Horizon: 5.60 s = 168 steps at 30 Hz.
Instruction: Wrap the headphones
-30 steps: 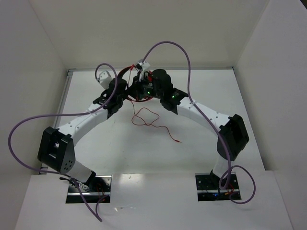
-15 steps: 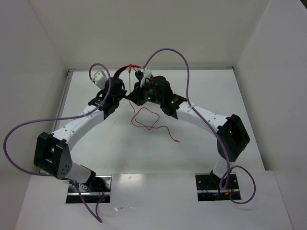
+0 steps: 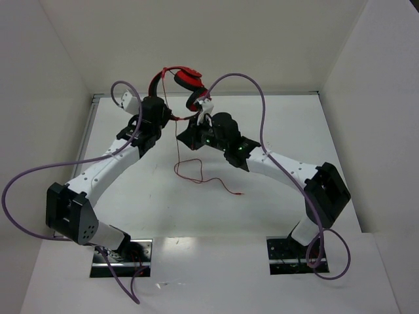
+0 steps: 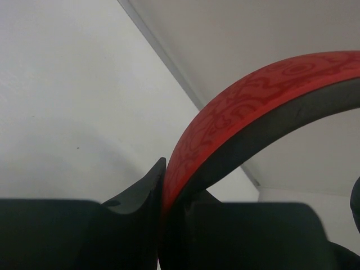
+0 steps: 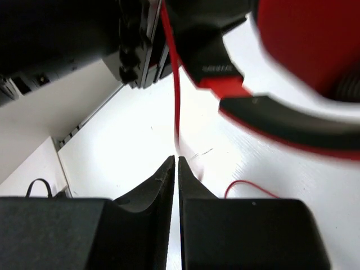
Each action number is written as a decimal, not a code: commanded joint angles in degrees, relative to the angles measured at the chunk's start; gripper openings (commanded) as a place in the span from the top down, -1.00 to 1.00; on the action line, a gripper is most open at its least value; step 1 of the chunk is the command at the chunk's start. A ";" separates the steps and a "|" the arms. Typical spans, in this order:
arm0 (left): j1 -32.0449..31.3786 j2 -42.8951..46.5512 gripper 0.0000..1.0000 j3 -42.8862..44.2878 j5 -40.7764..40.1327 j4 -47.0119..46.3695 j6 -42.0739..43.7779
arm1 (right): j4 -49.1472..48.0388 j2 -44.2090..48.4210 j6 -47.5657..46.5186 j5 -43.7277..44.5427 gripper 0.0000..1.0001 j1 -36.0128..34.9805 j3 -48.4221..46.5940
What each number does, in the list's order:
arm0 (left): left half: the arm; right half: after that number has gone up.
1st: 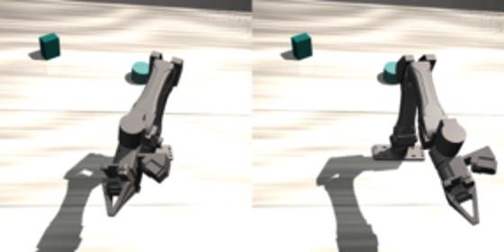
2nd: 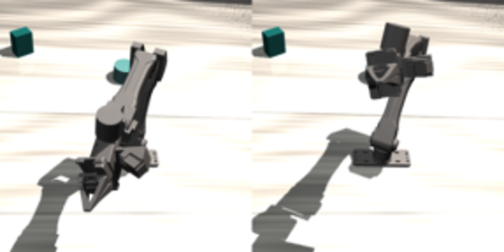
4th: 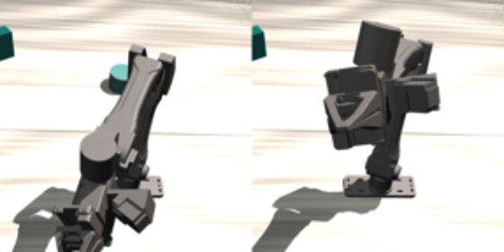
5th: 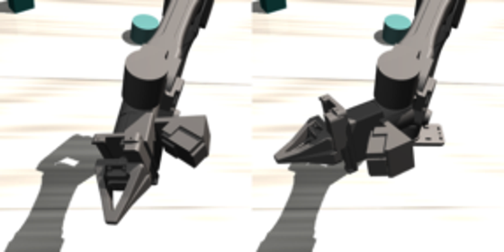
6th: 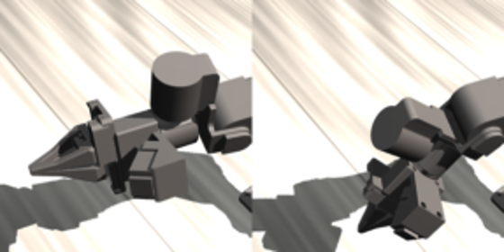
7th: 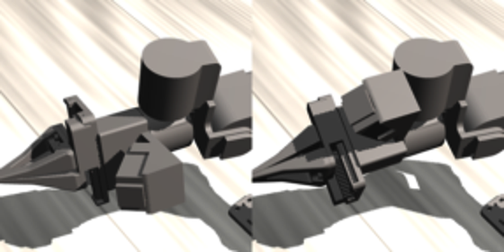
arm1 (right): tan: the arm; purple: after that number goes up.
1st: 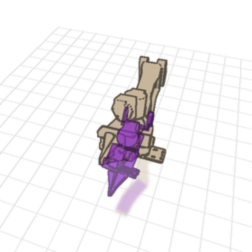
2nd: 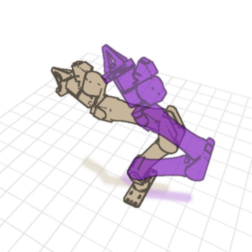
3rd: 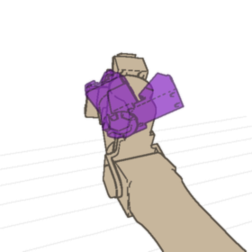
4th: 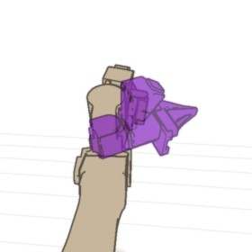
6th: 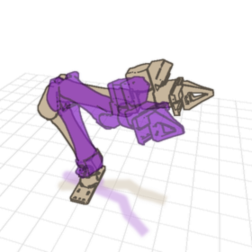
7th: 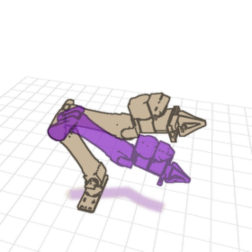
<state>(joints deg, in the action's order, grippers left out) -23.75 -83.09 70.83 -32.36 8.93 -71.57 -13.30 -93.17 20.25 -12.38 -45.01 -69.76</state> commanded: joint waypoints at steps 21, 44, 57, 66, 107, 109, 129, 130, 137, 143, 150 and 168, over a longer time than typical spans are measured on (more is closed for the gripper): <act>1.42 6.79 1.00 4.24 -1.04 -4.62 -9.29 | -32.84 3.09 -12.06 18.53 -1.00 -5.87 17.65; 3.09 13.30 1.00 3.18 -1.65 -2.69 -8.76 | -40.75 -22.67 -7.16 16.50 -0.25 -5.87 0.41; 3.09 15.84 1.00 3.71 -1.13 -3.30 -8.76 | -39.43 -29.18 -2.76 17.66 0.36 -5.87 -2.58; 3.09 17.69 1.00 4.93 0.18 -1.99 -7.97 | -35.84 -31.20 -2.23 23.62 0.90 -5.87 -2.05; 3.09 32.29 1.00 4.33 19.06 10.32 5.29 | -28.98 -15.99 -11.98 23.20 0.98 7.57 12.30; 3.09 32.29 1.00 3.27 24.96 13.12 7.05 | -28.98 -17.31 -14.44 21.88 0.98 7.57 10.35; 3.09 16.84 1.00 0.36 29.03 38.61 38.69 | -10.52 -15.03 -24.11 29.08 0.98 17.32 -16.37; 3.09 15.86 1.00 1.32 27.71 39.66 39.57 | -10.52 -15.03 -24.99 28.47 0.98 17.33 -17.07; 3.09 9.71 1.00 5.28 16.20 41.43 43.70 | -5.34 -14.41 -26.31 23.30 0.98 17.33 -24.97; 3.09 5.92 1.00 8.36 3.91 41.26 45.38 | -1.47 -12.66 -25.17 19.95 0.98 17.33 -28.32; 3.09 11.35 1.00 1.95 -9.29 25.99 38.71 | 3.27 -6.34 -19.56 13.89 0.98 16.80 -23.94; 3.09 11.27 1.00 -7.89 -24.95 -2.49 34.41 | 5.56 0.62 -8.66 -12.29 0.98 7.92 -23.49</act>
<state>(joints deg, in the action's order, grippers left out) -21.02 -75.61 65.43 -51.81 18.85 -30.96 -6.17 -95.00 6.81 -16.38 -35.97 -90.24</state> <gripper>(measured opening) 0.182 0.012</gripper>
